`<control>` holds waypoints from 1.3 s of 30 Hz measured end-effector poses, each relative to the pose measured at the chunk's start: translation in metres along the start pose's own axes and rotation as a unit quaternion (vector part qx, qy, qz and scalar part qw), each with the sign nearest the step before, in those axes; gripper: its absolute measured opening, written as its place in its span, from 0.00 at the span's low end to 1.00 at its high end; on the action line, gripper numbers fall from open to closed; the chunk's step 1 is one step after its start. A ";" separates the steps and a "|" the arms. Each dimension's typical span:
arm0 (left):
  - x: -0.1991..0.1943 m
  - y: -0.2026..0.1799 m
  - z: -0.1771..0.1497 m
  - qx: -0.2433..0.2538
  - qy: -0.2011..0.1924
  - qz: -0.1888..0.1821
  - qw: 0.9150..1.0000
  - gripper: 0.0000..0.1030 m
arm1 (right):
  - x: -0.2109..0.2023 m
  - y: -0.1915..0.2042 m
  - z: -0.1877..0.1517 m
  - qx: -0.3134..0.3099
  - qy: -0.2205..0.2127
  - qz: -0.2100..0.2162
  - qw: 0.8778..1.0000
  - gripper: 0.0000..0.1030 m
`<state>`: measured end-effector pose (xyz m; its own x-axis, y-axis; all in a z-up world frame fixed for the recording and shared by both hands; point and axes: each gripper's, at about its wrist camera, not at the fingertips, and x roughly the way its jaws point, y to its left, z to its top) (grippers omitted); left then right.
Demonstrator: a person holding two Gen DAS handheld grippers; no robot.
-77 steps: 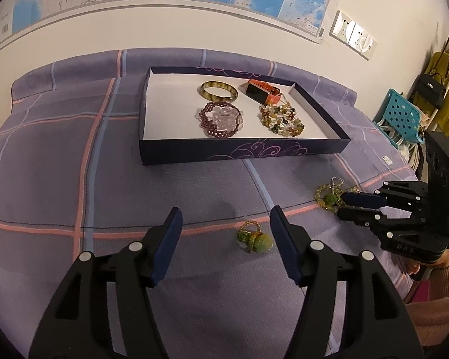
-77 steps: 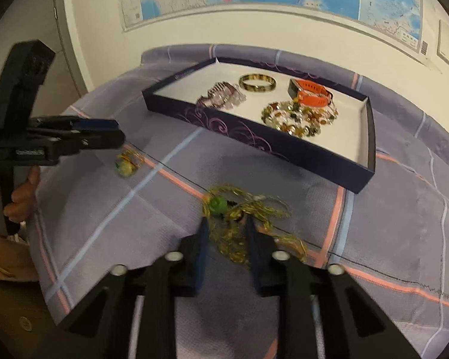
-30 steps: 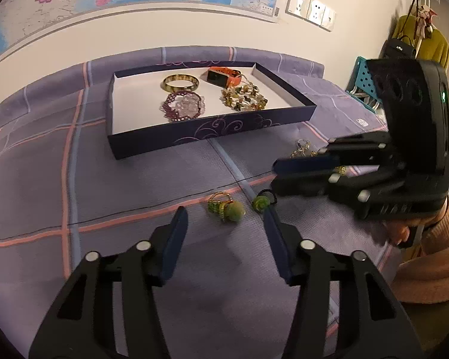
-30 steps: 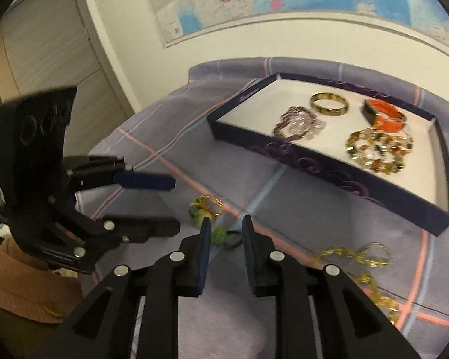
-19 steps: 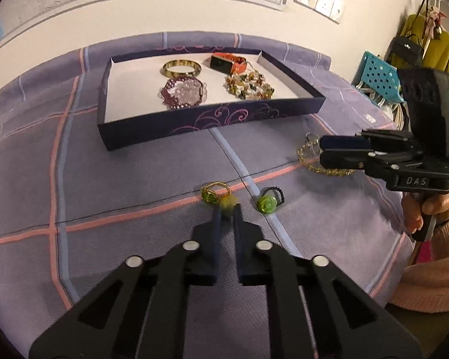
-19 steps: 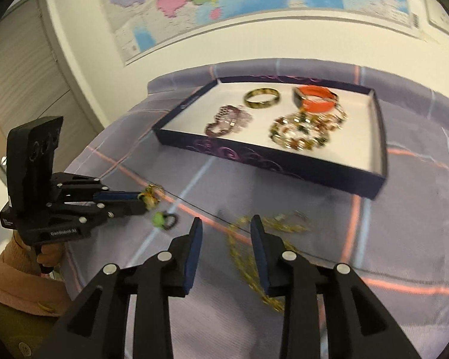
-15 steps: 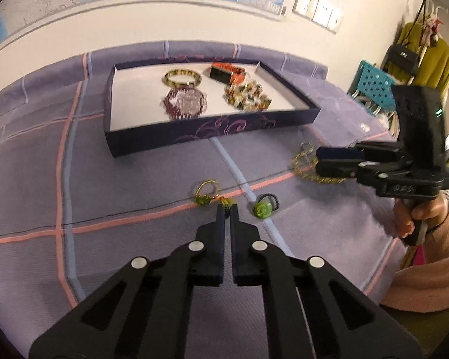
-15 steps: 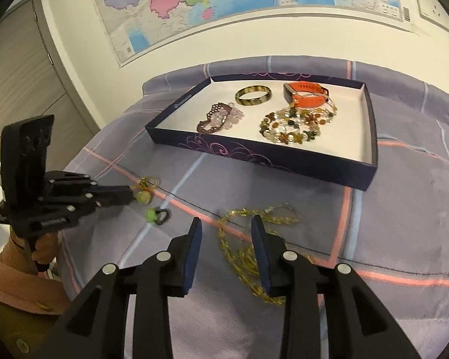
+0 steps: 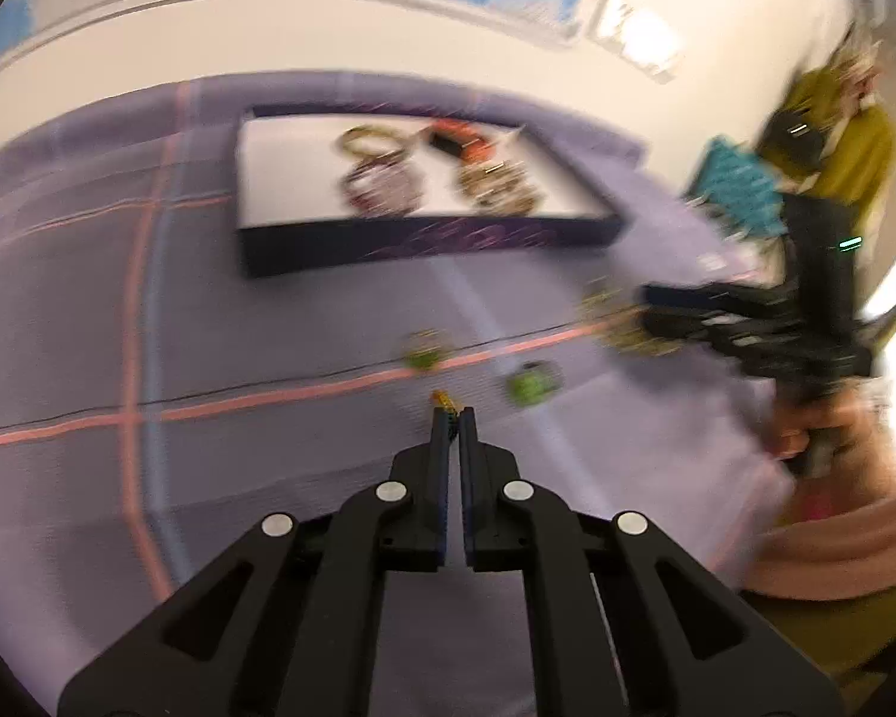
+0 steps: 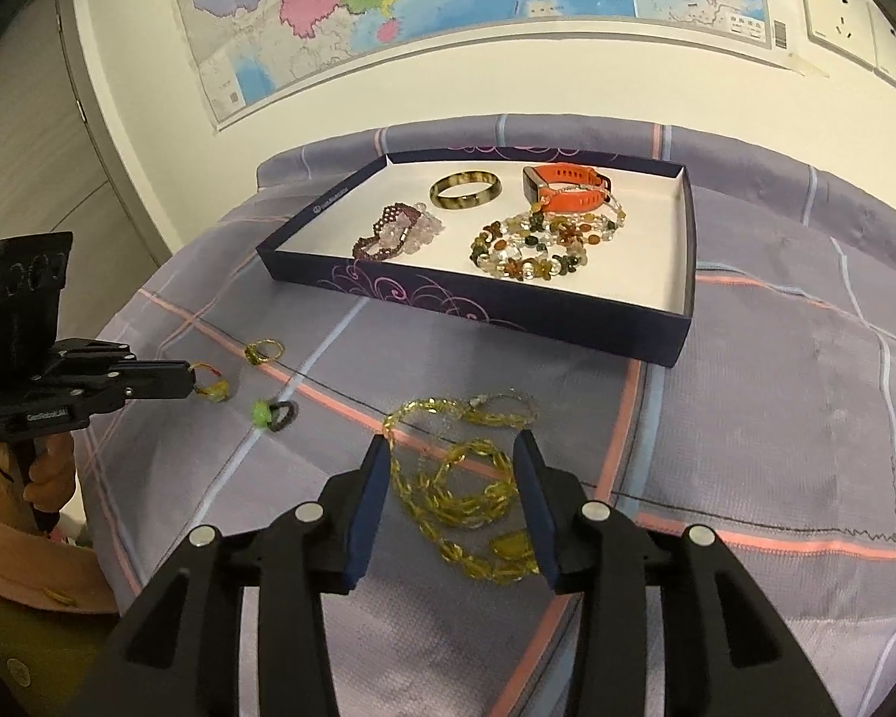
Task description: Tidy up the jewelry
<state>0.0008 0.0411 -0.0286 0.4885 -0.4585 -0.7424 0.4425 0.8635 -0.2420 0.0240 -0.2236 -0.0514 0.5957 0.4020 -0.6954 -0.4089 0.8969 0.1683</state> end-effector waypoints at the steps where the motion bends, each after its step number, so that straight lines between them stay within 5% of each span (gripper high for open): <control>1: 0.002 0.003 -0.001 -0.007 0.005 -0.008 1.000 0.04 | 0.000 0.001 0.001 -0.002 0.000 0.000 1.000 0.40; 3: 0.002 0.004 -0.004 -0.006 0.005 -0.016 1.000 0.11 | 0.000 0.001 0.001 -0.005 -0.001 -0.002 1.000 0.41; 5: 0.000 0.001 -0.006 0.004 -0.003 -0.006 1.000 0.31 | -0.001 0.001 0.001 -0.006 -0.003 -0.008 1.000 0.45; 8: -0.001 -0.003 -0.005 0.013 -0.006 0.000 1.000 0.38 | -0.002 0.000 0.001 -0.007 -0.003 -0.010 1.000 0.50; 12: 0.006 -0.008 0.001 0.018 0.000 0.007 1.000 0.39 | 0.002 0.005 0.001 -0.020 0.002 -0.022 1.000 0.67; 19: 0.020 -0.013 0.009 0.021 0.014 0.030 0.999 0.24 | 0.021 0.021 0.002 -0.058 0.039 -0.049 0.996 0.68; 21: 0.021 -0.015 0.009 0.022 0.016 0.033 0.999 0.19 | 0.021 0.023 0.001 -0.065 0.039 -0.057 0.996 0.61; 27: 0.022 -0.016 0.009 0.017 0.017 0.029 0.999 0.13 | 0.015 0.017 0.002 -0.054 0.034 -0.047 0.997 0.17; 39: 0.015 -0.013 0.010 -0.002 0.007 0.000 1.000 0.12 | -0.009 -0.002 0.012 0.019 -0.008 0.027 0.999 0.04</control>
<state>0.0099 0.0205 -0.0297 0.4781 -0.4546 -0.7515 0.4385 0.8649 -0.2443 0.0275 -0.2267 -0.0368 0.5847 0.4519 -0.6737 -0.4145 0.8803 0.2307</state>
